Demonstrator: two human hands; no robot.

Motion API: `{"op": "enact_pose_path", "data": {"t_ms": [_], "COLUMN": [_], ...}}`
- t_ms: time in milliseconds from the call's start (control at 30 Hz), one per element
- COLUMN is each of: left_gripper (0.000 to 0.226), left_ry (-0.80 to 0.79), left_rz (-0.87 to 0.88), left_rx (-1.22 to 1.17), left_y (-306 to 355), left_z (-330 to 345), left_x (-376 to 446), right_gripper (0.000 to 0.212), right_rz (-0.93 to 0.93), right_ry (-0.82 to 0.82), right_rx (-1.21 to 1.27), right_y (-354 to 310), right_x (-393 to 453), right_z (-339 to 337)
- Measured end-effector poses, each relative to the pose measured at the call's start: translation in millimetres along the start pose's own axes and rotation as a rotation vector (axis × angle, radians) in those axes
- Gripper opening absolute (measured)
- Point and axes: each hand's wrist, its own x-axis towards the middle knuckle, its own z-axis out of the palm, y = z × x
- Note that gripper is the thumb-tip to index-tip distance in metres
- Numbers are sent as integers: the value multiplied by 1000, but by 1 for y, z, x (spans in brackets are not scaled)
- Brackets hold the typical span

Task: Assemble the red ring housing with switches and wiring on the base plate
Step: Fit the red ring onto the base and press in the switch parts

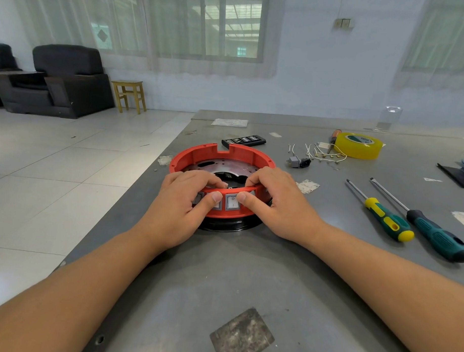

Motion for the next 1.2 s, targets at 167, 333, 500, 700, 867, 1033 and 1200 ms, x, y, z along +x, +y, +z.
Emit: {"op": "enact_pose_path", "data": {"t_ms": [167, 333, 500, 700, 867, 1033, 1200], "left_gripper": [31, 33, 34, 40, 39, 44, 41], "left_ry": [-48, -116, -161, -85, -38, 65, 136], "left_rz": [14, 10, 12, 35, 70, 54, -1], "left_rx": [-60, -19, -25, -39, 2, 66, 130], "left_y": [-4, -2, -5, -10, -10, 7, 39], "left_z": [-9, -13, -17, -11, -10, -3, 11], "left_x": [1, 4, 7, -1, 0, -1, -1], "right_gripper": [24, 20, 16, 23, 32, 35, 24], "right_rz": [1, 11, 18, -6, -40, -31, 253], "right_ry": [-16, -23, -30, -12, -1, 127, 258], "right_rx": [9, 21, 7, -15, -54, -30, -167], "right_y": [1, 0, 0, 4, 8, 15, 43], "right_x": [0, 1, 2, -2, -6, -6, 0], "right_z": [-1, -1, -1, 1, 4, 1, -8]}}
